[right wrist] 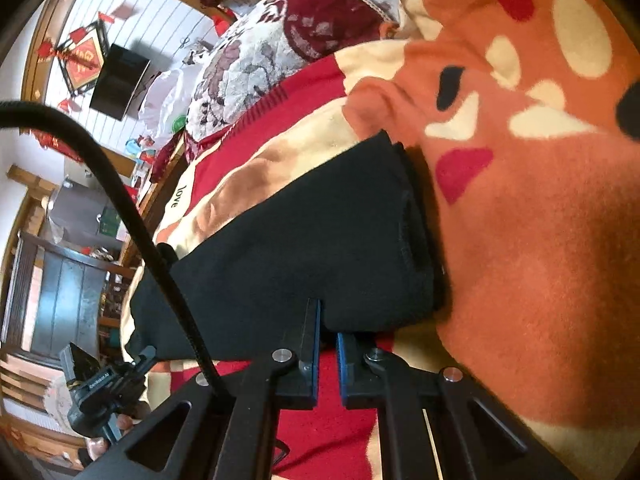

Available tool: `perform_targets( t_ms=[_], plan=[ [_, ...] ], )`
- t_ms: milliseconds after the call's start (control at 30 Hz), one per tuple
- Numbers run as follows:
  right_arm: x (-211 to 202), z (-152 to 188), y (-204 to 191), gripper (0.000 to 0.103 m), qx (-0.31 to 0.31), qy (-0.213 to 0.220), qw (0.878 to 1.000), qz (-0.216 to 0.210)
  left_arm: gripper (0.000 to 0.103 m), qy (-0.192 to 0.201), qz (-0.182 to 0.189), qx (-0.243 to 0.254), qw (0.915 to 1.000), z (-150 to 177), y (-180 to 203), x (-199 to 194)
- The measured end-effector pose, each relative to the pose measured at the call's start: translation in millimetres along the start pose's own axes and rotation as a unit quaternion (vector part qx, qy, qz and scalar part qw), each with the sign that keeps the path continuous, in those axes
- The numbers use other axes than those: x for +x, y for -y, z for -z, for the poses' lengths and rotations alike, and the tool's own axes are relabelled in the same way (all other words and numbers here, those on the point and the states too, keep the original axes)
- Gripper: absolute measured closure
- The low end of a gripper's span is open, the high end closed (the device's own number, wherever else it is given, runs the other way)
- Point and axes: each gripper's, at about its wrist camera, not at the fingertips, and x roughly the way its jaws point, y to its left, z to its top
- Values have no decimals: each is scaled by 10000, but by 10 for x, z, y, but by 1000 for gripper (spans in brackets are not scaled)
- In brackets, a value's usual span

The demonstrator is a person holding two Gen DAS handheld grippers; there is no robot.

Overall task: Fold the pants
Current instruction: 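Open both grippers and withdraw from the folded pants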

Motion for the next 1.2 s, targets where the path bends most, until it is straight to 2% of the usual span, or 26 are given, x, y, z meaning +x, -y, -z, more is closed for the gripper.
perform_targets(
  t_ms=[67, 200, 400, 467, 533, 600, 667, 733, 800, 900, 1033, 1200],
  plan=[
    [7, -3, -17, 97, -29, -100, 9999, 96, 97, -34, -24, 87, 10000, -2, 36, -36],
    [-108, -12, -29, 93, 36, -2, 9995, 299, 97, -57, -181, 259, 9995, 24, 57, -141],
    [-333, 24, -166, 91, -434, 188, 9946, 921, 97, 93, -515, 484, 9975, 73, -47, -447],
    [-415, 35, -209, 91, -537, 299, 9930, 1007, 97, 164, -612, 549, 9965, 60, -75, -522],
    [-500, 40, -269, 90, -596, 397, 9940, 824, 97, 209, -675, 583, 9958, 38, -104, -578],
    [-517, 44, -372, 88, -660, 391, 9962, 406, 97, 243, -720, 540, 9956, 8, -138, -598],
    [-446, 64, -525, 82, -861, 252, 9958, 194, 86, 249, -736, 414, 9961, -27, -200, -609],
    [-362, 111, -692, 80, -1141, 168, 9932, 135, 67, 307, -680, 136, 9971, -56, -332, -638],
    [-236, 171, -912, 80, -1512, 39, 9885, -14, 61, 372, -650, -88, 9972, -85, -460, -689],
    [-38, 257, -1217, 79, -1941, -172, 9803, -331, 60, 467, -691, -366, 9958, -153, -667, -802],
    [304, 426, -1641, 71, -2456, -495, 9656, -701, 60, 629, -767, -654, 9929, -257, -931, -945],
    [689, 624, -2170, 71, -2989, -770, 9456, -1026, 55, 843, -737, -1046, 9882, -407, -1192, -1015]
  ],
)
